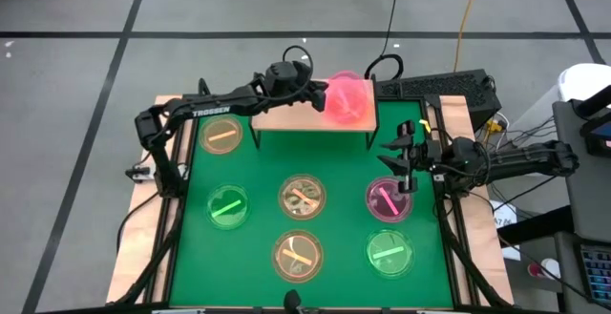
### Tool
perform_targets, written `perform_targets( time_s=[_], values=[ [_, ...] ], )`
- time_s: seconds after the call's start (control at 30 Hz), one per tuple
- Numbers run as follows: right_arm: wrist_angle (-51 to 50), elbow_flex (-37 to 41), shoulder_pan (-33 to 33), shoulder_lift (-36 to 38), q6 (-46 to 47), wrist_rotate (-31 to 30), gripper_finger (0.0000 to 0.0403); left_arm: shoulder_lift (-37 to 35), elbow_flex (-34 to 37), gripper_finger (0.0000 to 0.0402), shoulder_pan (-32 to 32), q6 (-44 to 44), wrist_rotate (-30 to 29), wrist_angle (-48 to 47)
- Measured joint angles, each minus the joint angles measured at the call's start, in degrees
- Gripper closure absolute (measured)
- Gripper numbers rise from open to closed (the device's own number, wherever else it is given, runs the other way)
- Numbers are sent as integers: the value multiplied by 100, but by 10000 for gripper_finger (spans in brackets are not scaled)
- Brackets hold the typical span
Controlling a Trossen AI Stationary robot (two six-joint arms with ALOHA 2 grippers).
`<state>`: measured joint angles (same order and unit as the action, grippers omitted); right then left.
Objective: Place and stack plates onto a shelf
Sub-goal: Stack the bottom pink plate on top of the orange plate on the shelf, then stack the pink plate on top of the pink plate on the shelf
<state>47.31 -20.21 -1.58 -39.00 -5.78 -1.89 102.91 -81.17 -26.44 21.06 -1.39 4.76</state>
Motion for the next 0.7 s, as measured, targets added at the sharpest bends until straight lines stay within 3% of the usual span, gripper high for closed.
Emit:
perform_targets(
  time_s=[0.17, 0.43, 0.7],
  values=[
    [-5, 0, 0, 0, -116, -117, 282, 0, 0, 322, 30, 3, -1, 162],
    [-55, 0, 0, -1, -116, -125, 282, -5, 0, 321, 145, -162, 36, 329],
    [-588, 0, 0, 0, -266, -190, 282, -1036, 4, 320, 180, -872, 1313, 168]
  ],
)
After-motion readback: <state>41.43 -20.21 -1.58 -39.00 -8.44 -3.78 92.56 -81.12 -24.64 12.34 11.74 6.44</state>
